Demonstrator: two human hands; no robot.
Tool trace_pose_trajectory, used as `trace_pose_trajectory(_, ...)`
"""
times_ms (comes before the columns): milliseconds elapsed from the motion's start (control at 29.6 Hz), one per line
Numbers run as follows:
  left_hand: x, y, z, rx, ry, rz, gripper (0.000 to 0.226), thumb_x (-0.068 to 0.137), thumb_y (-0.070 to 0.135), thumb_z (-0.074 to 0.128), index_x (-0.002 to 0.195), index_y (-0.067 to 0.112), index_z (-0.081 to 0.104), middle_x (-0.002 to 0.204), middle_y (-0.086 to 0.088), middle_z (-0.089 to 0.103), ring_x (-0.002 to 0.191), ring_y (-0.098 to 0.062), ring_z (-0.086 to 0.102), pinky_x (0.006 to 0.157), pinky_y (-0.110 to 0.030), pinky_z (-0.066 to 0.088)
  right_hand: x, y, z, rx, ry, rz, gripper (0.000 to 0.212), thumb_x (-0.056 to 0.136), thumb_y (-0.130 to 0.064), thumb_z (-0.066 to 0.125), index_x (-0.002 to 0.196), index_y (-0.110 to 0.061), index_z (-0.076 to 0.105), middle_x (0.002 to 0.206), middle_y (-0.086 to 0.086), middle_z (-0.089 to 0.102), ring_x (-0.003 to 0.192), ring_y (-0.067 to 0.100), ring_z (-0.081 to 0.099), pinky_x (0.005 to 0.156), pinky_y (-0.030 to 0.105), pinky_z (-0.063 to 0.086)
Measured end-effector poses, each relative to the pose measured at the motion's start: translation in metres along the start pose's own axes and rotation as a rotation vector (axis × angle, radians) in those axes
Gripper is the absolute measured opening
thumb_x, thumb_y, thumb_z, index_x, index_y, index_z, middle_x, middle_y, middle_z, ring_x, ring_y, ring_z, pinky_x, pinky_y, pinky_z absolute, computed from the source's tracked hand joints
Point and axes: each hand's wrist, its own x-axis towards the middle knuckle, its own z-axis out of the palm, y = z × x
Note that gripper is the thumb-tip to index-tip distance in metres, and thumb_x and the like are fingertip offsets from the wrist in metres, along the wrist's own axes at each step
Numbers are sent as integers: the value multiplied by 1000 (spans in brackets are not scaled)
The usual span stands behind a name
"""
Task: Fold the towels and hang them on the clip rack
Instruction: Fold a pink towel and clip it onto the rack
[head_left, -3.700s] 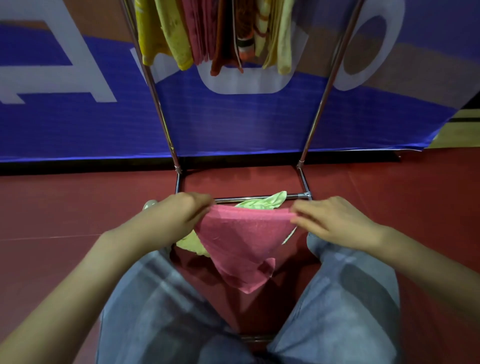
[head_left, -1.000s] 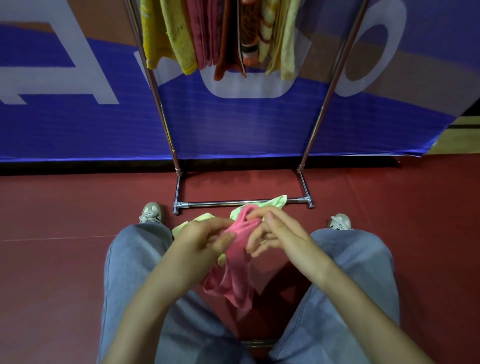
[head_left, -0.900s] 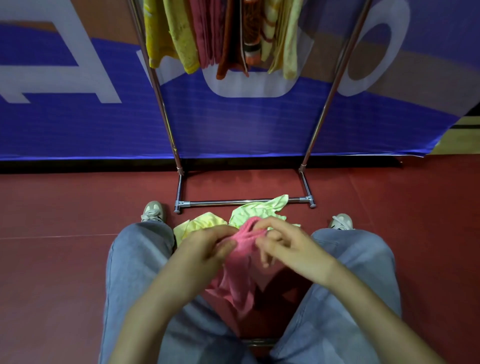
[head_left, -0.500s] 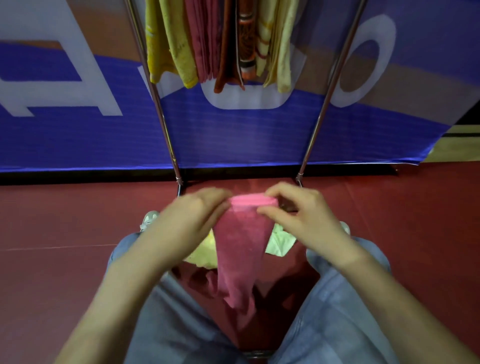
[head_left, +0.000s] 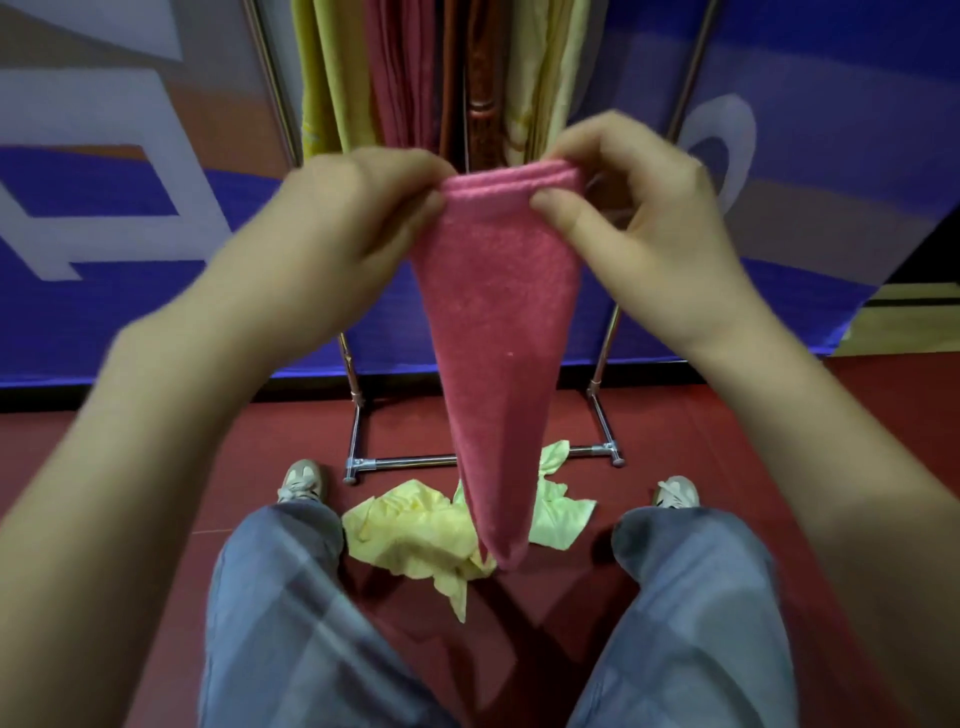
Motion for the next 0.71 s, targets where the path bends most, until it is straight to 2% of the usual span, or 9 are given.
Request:
trace_pose_trajectory(101, -1, 3, 4, -37, 5, 7, 32, 90, 20, 36, 106, 5, 59, 85, 3, 50, 73, 2, 39, 63, -17, 27, -5, -3, -1, 47, 1, 24, 13, 84, -14, 57, 94, -6, 59, 80, -18, 52, 74, 5, 55, 69, 24, 48)
trace_pose_trajectory(169, -1, 3, 5, -38, -10, 3, 31, 90, 19, 36, 105, 4, 59, 80, 6, 48, 70, 2, 36, 60, -13, 29, -7, -5, 0, 104, 8, 46, 11, 83, -12, 60, 93, -13, 55, 82, -16, 53, 76, 2, 55, 69, 21, 47)
trace_pose_trajectory(270, -4, 2, 9, -119, -72, -68, 27, 89, 23, 36, 98, 13, 59, 72, 20, 44, 66, 3, 45, 65, 1, 33, -15, -1, 5, 272, 31, 176, 26, 78, -8, 65, 93, -20, 47, 89, -11, 54, 76, 1, 56, 68, 17, 47)
trace_pose_trajectory(304, -8, 2, 12, -169, -105, -99, 23, 89, 26, 37, 95, 18, 58, 73, 22, 46, 70, 9, 49, 65, 0, 34, -20, 0, 8, 330, 34, 229, 29, 77, -7, 66, 93, -22, 46, 87, -10, 55, 73, 1, 56, 66, 17, 47)
trace_pose_trajectory(372, -13, 2, 18, -257, -213, -180, 21, 88, 36, 42, 94, 22, 57, 78, 13, 56, 79, 2, 56, 67, -9, 40, -28, 3, 14, 410, 45, 331, 33, 78, -5, 67, 90, -27, 45, 76, -6, 58, 64, 2, 57, 60, 16, 47)
trace_pose_trajectory(439, -14, 3, 23, -279, -314, -245, 38, 79, 52, 50, 99, 21, 59, 86, 2, 64, 81, -10, 60, 73, -26, 48, -36, 5, 21, 485, 36, 421, 33, 78, -3, 65, 87, -27, 44, 68, -2, 59, 59, 8, 57, 57, 19, 47)
trace_pose_trajectory(473, -14, 2, 26, -274, -347, -258, 44, 76, 56, 56, 100, 20, 61, 86, -1, 65, 79, -11, 61, 71, -29, 49, -39, 6, 25, 510, 35, 448, 32, 78, -3, 65, 86, -26, 44, 68, 0, 59, 60, 12, 57, 58, 21, 48)
trace_pose_trajectory(575, -13, 0, 28, -311, -350, -229, 32, 81, 39, 59, 92, 9, 65, 73, -4, 62, 68, -12, 55, 58, -22, 42, -48, 8, 32, 596, 1, 508, 29, 78, -5, 65, 88, -26, 48, 71, -1, 59, 67, 13, 58, 64, 22, 48)
trace_pose_trajectory(710, -20, -4, 31, -418, -375, -270, 33, 81, 41, 56, 88, 10, 65, 77, -8, 64, 73, -16, 57, 62, -25, 44, -71, 20, 38, 553, -239, 593, 22, 77, -5, 65, 87, -24, 60, 83, -4, 66, 77, 4, 63, 75, 18, 51)
